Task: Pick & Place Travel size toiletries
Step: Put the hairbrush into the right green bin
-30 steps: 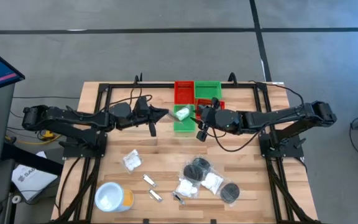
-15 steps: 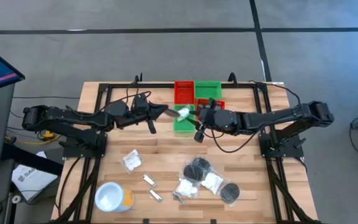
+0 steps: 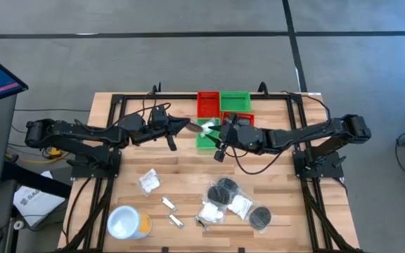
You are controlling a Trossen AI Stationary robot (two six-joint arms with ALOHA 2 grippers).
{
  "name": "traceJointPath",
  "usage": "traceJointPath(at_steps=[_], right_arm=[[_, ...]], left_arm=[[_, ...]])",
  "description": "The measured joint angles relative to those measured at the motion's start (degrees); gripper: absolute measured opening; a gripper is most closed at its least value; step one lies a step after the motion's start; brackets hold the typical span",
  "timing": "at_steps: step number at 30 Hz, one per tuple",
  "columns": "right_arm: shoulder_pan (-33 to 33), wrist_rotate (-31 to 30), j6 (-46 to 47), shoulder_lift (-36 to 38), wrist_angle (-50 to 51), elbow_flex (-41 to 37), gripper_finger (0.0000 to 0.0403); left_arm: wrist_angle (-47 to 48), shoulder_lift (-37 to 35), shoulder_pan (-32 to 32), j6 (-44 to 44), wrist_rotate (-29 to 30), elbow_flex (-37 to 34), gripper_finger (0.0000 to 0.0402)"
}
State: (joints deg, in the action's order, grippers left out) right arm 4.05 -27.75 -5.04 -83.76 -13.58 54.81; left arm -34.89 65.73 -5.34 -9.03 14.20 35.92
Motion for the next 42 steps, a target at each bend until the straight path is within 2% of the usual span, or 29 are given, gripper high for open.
traceJointPath(at_steps=[12, 23, 29, 31, 42], right_arm=[[-0.85, 1.14, 0.2, 0.01, -3.0, 0.0, 0.0129], [-1.97, 5.71, 2.08, -0.1, -4.99, 0.0, 0.0129], [-2.32, 5.9, 1.29, -4.7, -10.5, 0.38, 0.0129], [-2.63, 5.91, 1.24, -5.83, -9.37, -0.13, 0.0129], [-3.29, 5.88, -0.04, -13.84, -12.24, 6.41, 0.0129]], left_arm=[[-0.09, 0.0, 0.17, 0.02, 0.02, 0.0, 0.0], [-0.16, 0.0, 0.17, 0.01, 0.06, 0.0, 0.0], [-0.17, 0.02, 0.17, 0.01, 0.03, 0.0, 0.0], [-0.16, 0.02, 0.17, 0.01, -0.38, 0.0, 0.0], [0.09, 0.02, 0.17, 0.21, -0.66, -0.02, 0.0]])
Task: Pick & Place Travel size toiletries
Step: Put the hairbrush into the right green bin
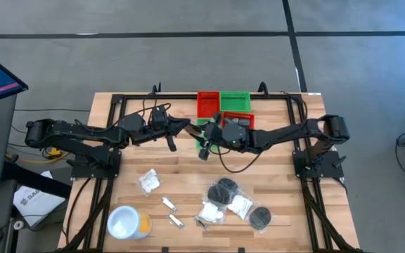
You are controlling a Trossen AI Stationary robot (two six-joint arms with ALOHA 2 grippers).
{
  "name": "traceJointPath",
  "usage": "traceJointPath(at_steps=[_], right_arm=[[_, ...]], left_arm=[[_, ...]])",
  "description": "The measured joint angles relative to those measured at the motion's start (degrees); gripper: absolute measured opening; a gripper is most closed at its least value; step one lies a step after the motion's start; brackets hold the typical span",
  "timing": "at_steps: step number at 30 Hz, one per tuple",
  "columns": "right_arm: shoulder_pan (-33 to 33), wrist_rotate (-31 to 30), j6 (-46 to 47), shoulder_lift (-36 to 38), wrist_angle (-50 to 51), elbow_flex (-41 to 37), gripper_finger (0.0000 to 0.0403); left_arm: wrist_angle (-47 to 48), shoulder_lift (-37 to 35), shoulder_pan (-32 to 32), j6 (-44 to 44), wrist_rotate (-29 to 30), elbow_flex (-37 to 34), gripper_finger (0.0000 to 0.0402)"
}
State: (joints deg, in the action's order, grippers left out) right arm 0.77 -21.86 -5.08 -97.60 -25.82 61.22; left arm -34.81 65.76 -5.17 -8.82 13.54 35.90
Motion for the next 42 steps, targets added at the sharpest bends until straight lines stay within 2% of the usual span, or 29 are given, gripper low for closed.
traceJointPath(at_steps=[9, 18, 24, 28, 34, 42], right_arm=[[-0.19, 0.0, 0.02, 0.17, 1.77, 0.56, 0.01], [-0.21, -0.2, 0.1, 0.22, 2.95, 0.56, 0.0019], [-0.19, -0.18, 0.13, 0.22, 3.26, 0.56, 0.0032], [-0.19, -0.18, 0.13, 0.24, 3.72, 0.56, 0.0018], [-0.57, -0.04, 1.15, 0.26, 4.28, 0.59, 0.0018], [-0.97, 0.04, 1.97, 0.22, 5.63, 0.58, 0.0018]], left_arm=[[0.28, 0.01, 0.0, 1.07, -0.04, 0.0, 0.0], [0.44, 0.0, 0.0, 1.07, -0.28, -0.02, 0.0], [0.42, 0.0, 0.0, 1.07, -0.25, -0.02, 0.0], [0.46, 0.02, 0.0, 1.07, -0.2, -0.07, 0.0], [0.46, 0.0, 0.0, 1.07, 0.42, -0.07, 0.0002], [0.15, 0.0, 0.0, 1.13, 2.78, -0.07, 0.0043]])
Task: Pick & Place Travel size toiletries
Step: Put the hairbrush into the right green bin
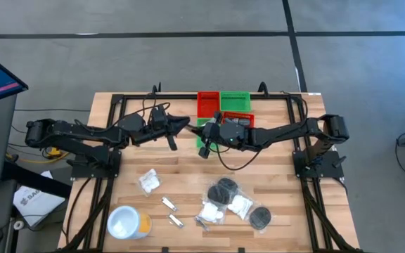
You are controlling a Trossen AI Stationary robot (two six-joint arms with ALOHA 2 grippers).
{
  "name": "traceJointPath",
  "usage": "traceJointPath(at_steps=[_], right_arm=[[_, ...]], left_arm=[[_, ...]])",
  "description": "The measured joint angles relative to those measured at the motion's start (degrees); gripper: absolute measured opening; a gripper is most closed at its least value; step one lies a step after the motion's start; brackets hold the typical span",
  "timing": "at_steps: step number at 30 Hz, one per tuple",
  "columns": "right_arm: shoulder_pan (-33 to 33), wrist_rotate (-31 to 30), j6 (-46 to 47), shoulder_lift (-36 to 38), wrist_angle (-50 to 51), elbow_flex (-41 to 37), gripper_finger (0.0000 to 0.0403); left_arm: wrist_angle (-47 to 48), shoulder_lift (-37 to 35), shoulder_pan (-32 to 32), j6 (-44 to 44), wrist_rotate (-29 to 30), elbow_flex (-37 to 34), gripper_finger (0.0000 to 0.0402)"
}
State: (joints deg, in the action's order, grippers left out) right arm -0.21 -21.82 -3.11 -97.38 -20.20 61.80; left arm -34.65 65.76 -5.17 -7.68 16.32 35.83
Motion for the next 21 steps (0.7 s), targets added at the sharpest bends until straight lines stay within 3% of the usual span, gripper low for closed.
traceJointPath(at_steps=[10, 21], right_arm=[[-1.32, -0.41, 0.16, 2.74, 6.38, -0.36, 0.0018], [-5.19, -0.68, 2.68, 7.43, 17.54, -0.26, 0.0018]], left_arm=[[0.21, 0.0, 0.0, 1.47, -0.02, 0.0, 0.0106], [0.28, 0.0, 0.0, 1.44, -0.02, 0.0, 0.0132]])
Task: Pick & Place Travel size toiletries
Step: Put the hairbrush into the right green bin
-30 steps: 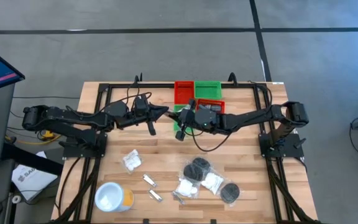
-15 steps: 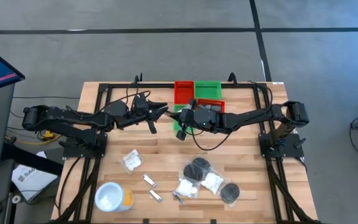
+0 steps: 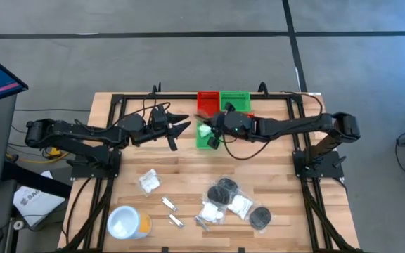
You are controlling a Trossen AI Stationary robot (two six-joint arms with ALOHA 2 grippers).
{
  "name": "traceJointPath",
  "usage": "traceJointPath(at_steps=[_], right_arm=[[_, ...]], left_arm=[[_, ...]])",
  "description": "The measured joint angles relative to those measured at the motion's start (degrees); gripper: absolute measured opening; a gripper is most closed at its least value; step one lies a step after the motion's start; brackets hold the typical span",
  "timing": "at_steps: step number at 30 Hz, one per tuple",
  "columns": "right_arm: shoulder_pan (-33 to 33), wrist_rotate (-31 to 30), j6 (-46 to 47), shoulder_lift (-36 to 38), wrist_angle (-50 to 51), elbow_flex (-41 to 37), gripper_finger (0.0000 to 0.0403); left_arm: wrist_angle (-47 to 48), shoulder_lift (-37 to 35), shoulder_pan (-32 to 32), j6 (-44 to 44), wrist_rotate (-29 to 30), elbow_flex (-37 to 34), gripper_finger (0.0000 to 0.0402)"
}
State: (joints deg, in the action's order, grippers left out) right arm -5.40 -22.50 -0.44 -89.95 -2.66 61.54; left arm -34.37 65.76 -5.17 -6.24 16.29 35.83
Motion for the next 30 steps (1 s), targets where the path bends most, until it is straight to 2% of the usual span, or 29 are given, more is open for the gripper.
traceJointPath(at_steps=[18, 30], right_arm=[[-9.73, 0.27, 4.14, 0.0, 10.78, 0.0, 0.0018], [-15.83, 3.21, 5.0, 0.0, 14.72, 0.0, 0.0018]], left_arm=[[0.06, 0.0, 0.0, -0.19, -0.04, 0.0, 0.0125], [0.13, 0.0, 0.02, -0.2, -0.07, 0.0, 0.0123]])
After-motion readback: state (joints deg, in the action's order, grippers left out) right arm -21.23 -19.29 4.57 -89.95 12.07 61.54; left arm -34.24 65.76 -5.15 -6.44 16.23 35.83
